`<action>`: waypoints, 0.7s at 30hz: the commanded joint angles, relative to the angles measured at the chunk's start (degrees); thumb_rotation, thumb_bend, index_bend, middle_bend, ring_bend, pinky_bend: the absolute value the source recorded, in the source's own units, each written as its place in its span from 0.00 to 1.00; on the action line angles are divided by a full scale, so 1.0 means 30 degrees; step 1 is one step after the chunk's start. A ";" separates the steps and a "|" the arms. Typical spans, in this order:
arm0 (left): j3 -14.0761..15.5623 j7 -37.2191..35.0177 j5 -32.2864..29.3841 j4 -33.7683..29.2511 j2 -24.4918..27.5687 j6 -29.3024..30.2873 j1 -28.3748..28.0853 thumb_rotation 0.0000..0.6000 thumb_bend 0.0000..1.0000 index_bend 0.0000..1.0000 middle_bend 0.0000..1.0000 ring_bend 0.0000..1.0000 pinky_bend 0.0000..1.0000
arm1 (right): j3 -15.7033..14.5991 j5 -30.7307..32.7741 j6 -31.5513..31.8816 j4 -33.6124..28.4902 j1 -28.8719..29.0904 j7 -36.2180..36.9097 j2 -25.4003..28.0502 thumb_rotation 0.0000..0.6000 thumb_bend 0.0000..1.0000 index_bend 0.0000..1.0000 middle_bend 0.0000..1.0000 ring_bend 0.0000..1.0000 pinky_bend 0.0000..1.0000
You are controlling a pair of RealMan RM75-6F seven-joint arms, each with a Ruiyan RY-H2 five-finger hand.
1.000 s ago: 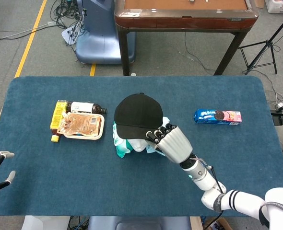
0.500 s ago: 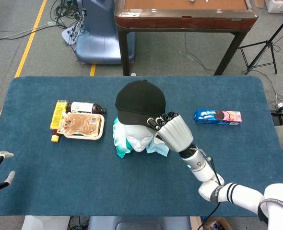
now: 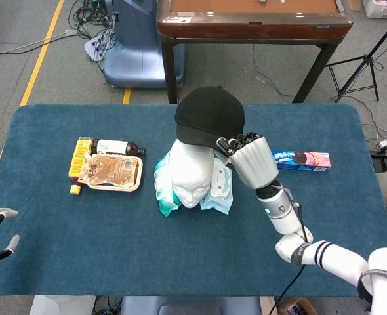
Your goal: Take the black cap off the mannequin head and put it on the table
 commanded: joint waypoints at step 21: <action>-0.0017 0.1211 -0.0169 -0.0011 -0.0486 -0.0320 -0.0231 1.00 0.29 0.32 0.29 0.28 0.58 | -0.5209 -0.0913 0.2128 0.0418 -0.6320 -0.2563 0.2779 1.00 0.35 0.72 1.00 0.94 1.00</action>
